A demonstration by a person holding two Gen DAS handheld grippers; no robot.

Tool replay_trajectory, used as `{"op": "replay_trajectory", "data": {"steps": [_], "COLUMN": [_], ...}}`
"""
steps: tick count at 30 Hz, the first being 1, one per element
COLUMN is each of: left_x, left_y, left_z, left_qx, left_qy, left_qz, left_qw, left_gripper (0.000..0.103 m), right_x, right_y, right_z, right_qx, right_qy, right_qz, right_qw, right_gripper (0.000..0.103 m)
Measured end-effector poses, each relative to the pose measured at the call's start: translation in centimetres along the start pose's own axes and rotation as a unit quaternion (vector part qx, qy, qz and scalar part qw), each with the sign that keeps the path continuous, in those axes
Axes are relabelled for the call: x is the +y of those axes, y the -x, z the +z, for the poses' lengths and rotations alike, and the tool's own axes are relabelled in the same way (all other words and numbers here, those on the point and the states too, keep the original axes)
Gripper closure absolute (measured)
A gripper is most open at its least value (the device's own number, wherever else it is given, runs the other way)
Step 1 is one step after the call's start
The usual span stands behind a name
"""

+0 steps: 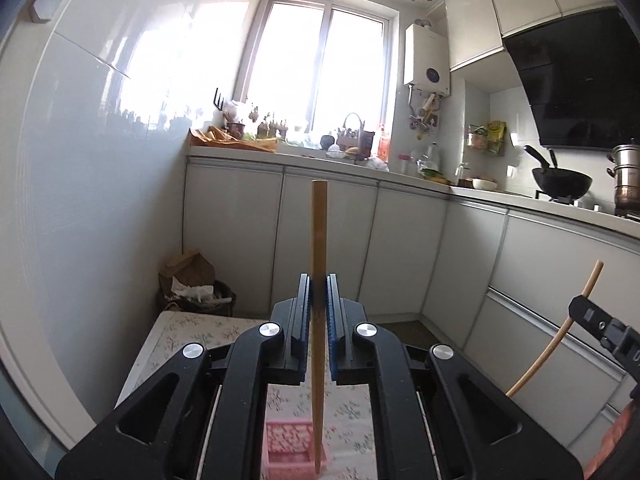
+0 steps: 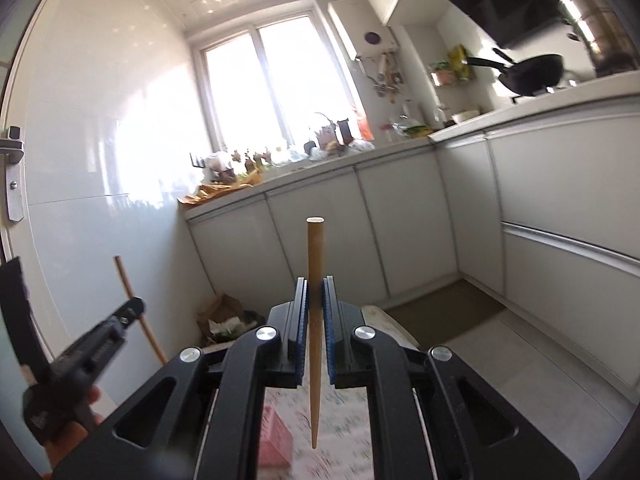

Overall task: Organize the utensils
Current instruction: 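Drop both chopsticks into the pink holder from the left and right tools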

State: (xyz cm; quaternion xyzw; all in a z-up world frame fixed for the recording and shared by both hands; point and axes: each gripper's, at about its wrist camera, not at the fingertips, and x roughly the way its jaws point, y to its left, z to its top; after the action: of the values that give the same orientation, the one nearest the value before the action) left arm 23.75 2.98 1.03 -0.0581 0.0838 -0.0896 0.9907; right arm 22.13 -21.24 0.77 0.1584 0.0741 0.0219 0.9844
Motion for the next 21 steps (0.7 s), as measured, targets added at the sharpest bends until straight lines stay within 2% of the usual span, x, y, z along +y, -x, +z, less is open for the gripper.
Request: {"op": "replay_trajectory", "data": {"steps": [5,9,11,12,13,17,19,20,21], "left_x": [1.4,2.6,3.0,3.1,3.3,4.1,4.5,4.9,5.2], "left_y": [-4.2,-6.8,-6.9,-6.7,-6.2,-3.6,-2.1,-1.3,-0.5], "left_z": [-1.6,-4.3,-5.2,-5.4,-5.4,-3.7,-2.1,-1.5,-0.9], "left_qx": [0.004,0.029,0.039,0.04,0.035,0.006,-0.012,-0.024,-0.035], "left_qy": [-0.005,0.005,0.009,0.015,0.022,0.041,0.04,0.044,0.049], "left_qz": [0.014,0.014,0.017,0.017,0.023,0.021,0.034,0.037,0.042], "left_qw": [0.9999,0.9995,0.9991,0.9989,0.9989,0.9989,0.9985,0.9981,0.9973], "left_gripper": [0.096,0.094,0.075,0.049,0.039,0.04,0.038,0.037,0.03], "right_x": [1.7,2.6,3.0,3.2,3.4,4.3,5.0,5.2,5.6], "right_y": [-3.1,-5.3,-6.1,-6.5,-6.7,-7.7,-7.8,-7.8,-7.9], "right_z": [-1.1,-3.1,-3.8,-4.2,-4.5,-5.0,-5.1,-5.1,-5.2], "right_qx": [0.0,0.013,0.018,0.02,0.02,0.025,0.023,0.023,0.022], "right_qy": [0.005,0.005,0.005,0.007,0.007,0.008,0.009,0.009,0.011], "right_qz": [0.017,0.028,0.032,0.034,0.035,0.043,0.049,0.051,0.053], "right_qw": [1.0,1.0,0.999,0.999,0.999,0.999,0.999,0.998,0.998], "right_gripper": [0.095,0.095,0.095,0.095,0.095,0.095,0.095,0.095,0.095]}}
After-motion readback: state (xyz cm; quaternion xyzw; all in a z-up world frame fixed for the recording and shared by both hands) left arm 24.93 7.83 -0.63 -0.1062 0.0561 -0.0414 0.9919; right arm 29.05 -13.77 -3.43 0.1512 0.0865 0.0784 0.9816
